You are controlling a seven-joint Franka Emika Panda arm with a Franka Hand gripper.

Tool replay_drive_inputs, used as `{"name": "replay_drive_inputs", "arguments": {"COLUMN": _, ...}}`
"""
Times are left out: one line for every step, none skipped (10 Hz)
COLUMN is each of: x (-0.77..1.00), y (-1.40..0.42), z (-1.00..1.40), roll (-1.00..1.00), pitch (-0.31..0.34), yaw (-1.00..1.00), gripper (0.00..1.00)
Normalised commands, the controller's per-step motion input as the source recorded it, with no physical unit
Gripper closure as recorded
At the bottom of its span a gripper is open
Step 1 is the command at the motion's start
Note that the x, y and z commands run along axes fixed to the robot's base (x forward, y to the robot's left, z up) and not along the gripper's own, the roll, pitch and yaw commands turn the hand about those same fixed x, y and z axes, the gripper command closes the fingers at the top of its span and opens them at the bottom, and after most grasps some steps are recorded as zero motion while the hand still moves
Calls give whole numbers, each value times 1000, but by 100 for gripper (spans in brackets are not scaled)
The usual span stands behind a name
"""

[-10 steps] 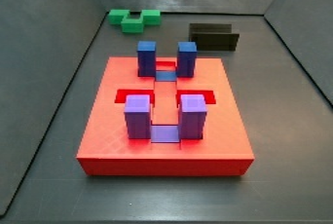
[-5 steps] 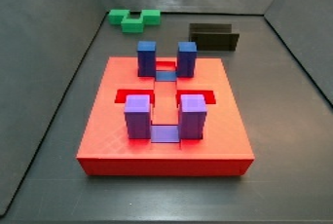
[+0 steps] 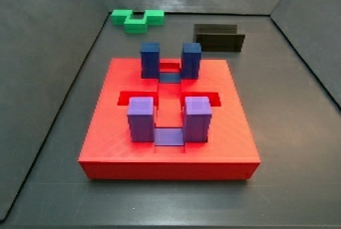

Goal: Pick up the yellow object. Move up. Move to above the board. Insert the yellow object.
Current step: Move to above the board, then insert the yellow object.

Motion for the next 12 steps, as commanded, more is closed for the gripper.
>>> {"name": "replay_drive_inputs", "arguments": {"x": -4, "y": -1400, "z": 243, "roll": -6, "pitch": 107, "yaw": 8, "gripper": 100}}
{"name": "replay_drive_inputs", "arguments": {"x": 40, "y": -1400, "z": 250, "roll": 11, "pitch": 121, "yaw": 8, "gripper": 100}}
{"name": "replay_drive_inputs", "arguments": {"x": 60, "y": -689, "z": 137, "roll": 23, "pitch": 141, "yaw": 6, "gripper": 100}}
{"name": "replay_drive_inputs", "arguments": {"x": 91, "y": -304, "z": 65, "roll": 20, "pitch": 149, "yaw": 5, "gripper": 100}}
{"name": "replay_drive_inputs", "arguments": {"x": 37, "y": 0, "z": -3, "roll": 14, "pitch": 19, "yaw": 0, "gripper": 100}}
{"name": "replay_drive_inputs", "arguments": {"x": 0, "y": 0, "z": -17, "roll": 14, "pitch": 4, "yaw": 0, "gripper": 100}}
{"name": "replay_drive_inputs", "arguments": {"x": 11, "y": 0, "z": -11, "roll": 13, "pitch": 6, "yaw": 0, "gripper": 100}}
{"name": "replay_drive_inputs", "arguments": {"x": 14, "y": 0, "z": 0, "roll": 13, "pitch": 39, "yaw": 0, "gripper": 100}}
{"name": "replay_drive_inputs", "arguments": {"x": 29, "y": 0, "z": 0, "roll": 0, "pitch": 0, "yaw": 0, "gripper": 100}}
{"name": "replay_drive_inputs", "arguments": {"x": 323, "y": 0, "z": -326, "roll": 0, "pitch": -24, "yaw": -77, "gripper": 100}}
{"name": "replay_drive_inputs", "arguments": {"x": 257, "y": 0, "z": -726, "roll": 0, "pitch": -130, "yaw": -49, "gripper": 100}}
{"name": "replay_drive_inputs", "arguments": {"x": 149, "y": -26, "z": -843, "roll": 0, "pitch": -203, "yaw": -23, "gripper": 100}}
